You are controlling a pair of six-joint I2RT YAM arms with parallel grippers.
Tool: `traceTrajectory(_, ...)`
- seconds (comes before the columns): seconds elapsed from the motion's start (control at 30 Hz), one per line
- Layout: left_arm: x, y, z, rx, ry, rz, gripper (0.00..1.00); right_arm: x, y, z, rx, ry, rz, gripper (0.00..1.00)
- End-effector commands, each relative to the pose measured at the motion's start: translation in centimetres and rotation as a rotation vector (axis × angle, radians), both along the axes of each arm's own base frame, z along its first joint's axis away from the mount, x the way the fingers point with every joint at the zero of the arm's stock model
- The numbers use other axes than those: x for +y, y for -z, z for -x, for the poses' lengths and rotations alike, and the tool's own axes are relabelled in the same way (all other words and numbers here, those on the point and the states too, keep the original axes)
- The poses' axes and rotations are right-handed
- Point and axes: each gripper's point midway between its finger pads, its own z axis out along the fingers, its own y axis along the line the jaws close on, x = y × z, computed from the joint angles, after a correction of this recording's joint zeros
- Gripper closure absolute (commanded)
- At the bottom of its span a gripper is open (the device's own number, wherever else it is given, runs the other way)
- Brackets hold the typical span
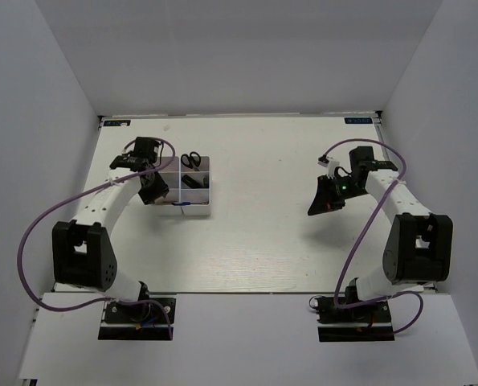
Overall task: Sort the stationery into containers
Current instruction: Place the stationery in the storage box.
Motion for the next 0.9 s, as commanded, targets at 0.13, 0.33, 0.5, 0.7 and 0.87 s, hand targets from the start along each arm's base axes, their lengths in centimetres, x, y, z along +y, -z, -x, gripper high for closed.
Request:
traceTrajectory(0.13,-0.8,-0.9,-3.0,-0.054,0.032,0.024,0.76,0.0,0.1,-0.2,0.008,-0.007,-0.005,0.84)
traceTrajectory(0.33,-0.7,-0.5,-2.6,-0.037,0.038,0.014,0.50,0.0,0.3,-0.2,0.029,-0.008,-0.006,0.70)
traceTrajectory(0.5,-1.1,-0.8,-2.1,-0.044,0.052,0.028,0.44,0.0,0.2,0.0,0.025,-0.014,-0.004,0.62)
traceTrajectory(0.7,-2.0,-3.3,-2.1,-0.090,0.081,0.034,0.43,-0.1,0.1,-0.1,0.016,-0.012,0.001,0.56)
traceTrajectory(0.87,-4.4,-5.1,0.2,-0.124,0.237,0.041,1.00,-0.7,0.3,-0.4,-0.031,-0.014,0.058,0.49)
